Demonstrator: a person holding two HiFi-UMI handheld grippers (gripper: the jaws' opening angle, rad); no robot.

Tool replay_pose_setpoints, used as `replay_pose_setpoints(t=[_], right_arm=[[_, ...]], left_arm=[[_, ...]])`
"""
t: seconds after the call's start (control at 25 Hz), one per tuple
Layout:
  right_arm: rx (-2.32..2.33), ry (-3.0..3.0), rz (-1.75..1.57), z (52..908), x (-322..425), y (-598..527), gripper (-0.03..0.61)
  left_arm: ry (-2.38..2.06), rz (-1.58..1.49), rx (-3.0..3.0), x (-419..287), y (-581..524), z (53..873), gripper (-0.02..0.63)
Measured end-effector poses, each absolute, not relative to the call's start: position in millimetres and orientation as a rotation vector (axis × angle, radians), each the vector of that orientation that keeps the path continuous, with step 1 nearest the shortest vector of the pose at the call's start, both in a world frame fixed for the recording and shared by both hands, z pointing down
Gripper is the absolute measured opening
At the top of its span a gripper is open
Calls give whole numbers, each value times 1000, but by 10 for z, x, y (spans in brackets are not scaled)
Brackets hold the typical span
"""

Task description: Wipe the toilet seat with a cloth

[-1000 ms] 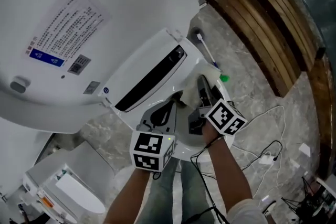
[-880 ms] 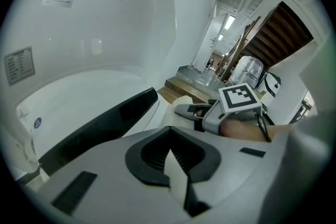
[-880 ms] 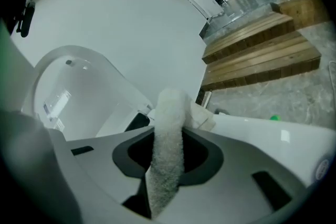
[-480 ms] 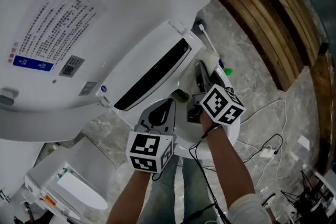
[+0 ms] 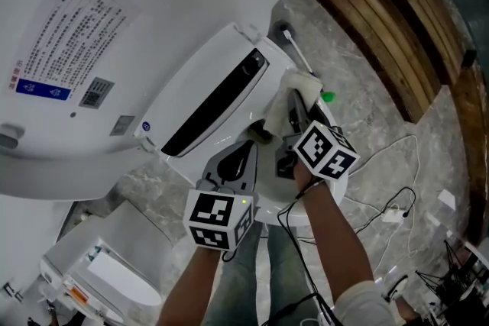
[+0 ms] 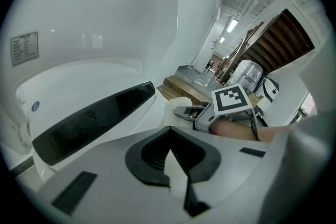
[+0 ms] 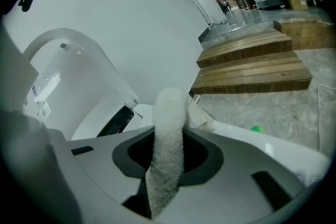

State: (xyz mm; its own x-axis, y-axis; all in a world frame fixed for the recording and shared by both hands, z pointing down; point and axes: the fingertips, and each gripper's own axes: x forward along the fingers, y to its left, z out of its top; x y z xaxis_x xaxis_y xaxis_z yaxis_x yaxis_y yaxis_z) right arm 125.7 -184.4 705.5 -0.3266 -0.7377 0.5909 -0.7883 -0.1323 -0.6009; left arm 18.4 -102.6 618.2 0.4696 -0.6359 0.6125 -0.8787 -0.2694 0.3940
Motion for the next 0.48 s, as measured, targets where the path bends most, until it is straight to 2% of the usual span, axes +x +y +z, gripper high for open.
replay_pose_setpoints(t=[0.48], right_arm=[[1916,-1916,1470,7059,1746,-1485,100]], left_arm=[[-1228,453,2002,282,-726,6232,11]])
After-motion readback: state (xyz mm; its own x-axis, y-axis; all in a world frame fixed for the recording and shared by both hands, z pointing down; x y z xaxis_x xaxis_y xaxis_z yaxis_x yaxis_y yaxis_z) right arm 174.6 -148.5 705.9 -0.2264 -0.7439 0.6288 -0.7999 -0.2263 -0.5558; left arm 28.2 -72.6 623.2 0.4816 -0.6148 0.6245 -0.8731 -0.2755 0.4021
